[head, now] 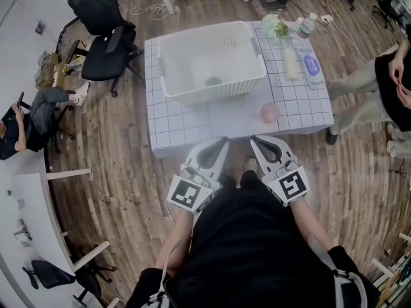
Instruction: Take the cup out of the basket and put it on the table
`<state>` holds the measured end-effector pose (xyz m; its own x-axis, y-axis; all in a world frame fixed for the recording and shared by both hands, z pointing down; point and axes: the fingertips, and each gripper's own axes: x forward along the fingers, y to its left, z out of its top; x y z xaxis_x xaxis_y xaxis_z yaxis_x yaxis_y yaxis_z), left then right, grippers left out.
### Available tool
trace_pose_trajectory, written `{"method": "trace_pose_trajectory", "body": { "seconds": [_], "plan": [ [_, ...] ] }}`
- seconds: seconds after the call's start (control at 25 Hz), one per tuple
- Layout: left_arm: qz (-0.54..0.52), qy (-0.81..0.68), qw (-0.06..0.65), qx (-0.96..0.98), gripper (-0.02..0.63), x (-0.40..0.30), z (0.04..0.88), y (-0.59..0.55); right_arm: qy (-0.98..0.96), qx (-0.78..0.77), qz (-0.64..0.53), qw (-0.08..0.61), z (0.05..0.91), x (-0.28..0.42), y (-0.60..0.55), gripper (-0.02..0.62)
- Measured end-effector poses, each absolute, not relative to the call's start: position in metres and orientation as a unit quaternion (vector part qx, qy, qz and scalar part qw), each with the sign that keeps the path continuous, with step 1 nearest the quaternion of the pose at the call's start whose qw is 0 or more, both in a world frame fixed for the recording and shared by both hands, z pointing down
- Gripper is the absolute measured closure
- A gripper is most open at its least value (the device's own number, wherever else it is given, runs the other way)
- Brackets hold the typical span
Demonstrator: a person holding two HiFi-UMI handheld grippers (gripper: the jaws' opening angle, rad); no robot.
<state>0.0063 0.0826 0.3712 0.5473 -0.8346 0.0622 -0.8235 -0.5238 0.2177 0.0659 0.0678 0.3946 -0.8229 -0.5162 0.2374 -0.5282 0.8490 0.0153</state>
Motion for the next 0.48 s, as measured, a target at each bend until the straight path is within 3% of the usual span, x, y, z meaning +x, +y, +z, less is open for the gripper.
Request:
{"method": "trace_pose_trajectory", "body": {
  "seconds": [0.4, 0.48],
  "plan": [
    [-0.05, -0.469, 0.116, 0.874, 0.597, -0.026, 0.367, 0.094, -0.955, 0.263, 0.014, 0.134, 0.394, 0.024, 0.085, 0.573],
    [-0.05, -0.468, 0.115, 0.875, 0.597, -0.032, 0.368, 0.096, -0.955, 0.265, 0.013, 0.136, 0.394, 0.018, 0.085, 0.544]
  ]
}}
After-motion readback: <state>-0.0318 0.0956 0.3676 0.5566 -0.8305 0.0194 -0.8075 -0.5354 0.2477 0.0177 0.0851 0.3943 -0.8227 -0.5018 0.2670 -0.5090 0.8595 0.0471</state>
